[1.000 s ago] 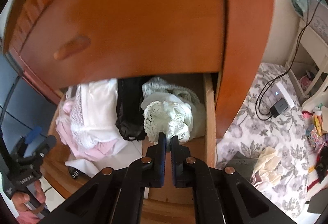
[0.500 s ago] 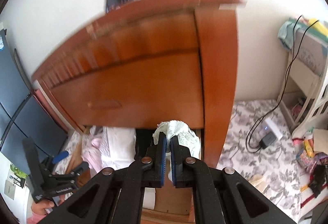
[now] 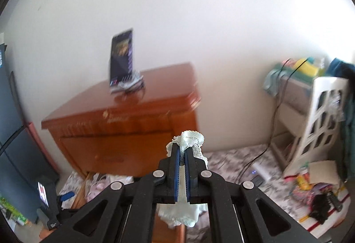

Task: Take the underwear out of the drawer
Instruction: 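Carry the pale green lace cloth over the bedsheet and open the right gripper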

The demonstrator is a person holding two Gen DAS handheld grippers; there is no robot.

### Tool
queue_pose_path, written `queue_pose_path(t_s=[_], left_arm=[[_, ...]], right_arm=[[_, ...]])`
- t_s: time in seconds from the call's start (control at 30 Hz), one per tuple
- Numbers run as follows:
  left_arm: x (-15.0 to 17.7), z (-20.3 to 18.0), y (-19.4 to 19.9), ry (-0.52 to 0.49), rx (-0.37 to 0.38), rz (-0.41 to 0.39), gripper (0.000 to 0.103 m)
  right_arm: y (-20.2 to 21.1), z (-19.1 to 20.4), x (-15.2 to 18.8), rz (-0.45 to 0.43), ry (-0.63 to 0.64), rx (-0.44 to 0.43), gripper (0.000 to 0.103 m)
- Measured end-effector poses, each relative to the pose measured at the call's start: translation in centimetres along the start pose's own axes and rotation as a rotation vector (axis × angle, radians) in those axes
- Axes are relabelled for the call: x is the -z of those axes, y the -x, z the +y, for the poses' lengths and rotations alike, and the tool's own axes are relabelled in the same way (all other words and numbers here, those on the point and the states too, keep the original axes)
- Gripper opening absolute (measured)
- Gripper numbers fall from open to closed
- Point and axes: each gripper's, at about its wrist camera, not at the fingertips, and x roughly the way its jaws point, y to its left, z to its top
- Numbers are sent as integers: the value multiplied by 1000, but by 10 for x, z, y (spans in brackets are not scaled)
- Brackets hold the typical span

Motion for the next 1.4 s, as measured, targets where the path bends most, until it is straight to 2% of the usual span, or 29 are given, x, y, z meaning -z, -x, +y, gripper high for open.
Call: queue_pose_path(t_s=[0.17,0.3,0.47,0.53,0.67,0.83,1.07,1.33,1.37,1.4], left_arm=[[0,0,0,-1,1,0,103],[0,-1,1,-5,0,0,103],[0,-3,1,-10,0,-1,103],[0,-2,2,-10,1,-2,103],[0,-1,1,-7,0,-1,103],[0,0,0,-5,-2,1,103],[0,-1,0,-8,-4,2,103],[1,-1,0,-10,-3,4,103],[1,0,0,-10,-4,5,103],[1,0,0,-11,-4,6,103]], right_arm=[[29,-21,-10,-75,-21,105,4],[32,-34,-9,-72,-38,172,4],[-4,-51,12,66,-45,243,4],[-29,-62,33,180,-51,272,4],[-79,-84,84,403,-123,254,4],[-118,-106,139,590,-223,231,4],[-148,-118,189,751,-264,229,6],[-164,-117,210,833,-303,232,8],[-165,-118,211,839,-309,235,13],[-165,-118,210,840,-314,237,22]])
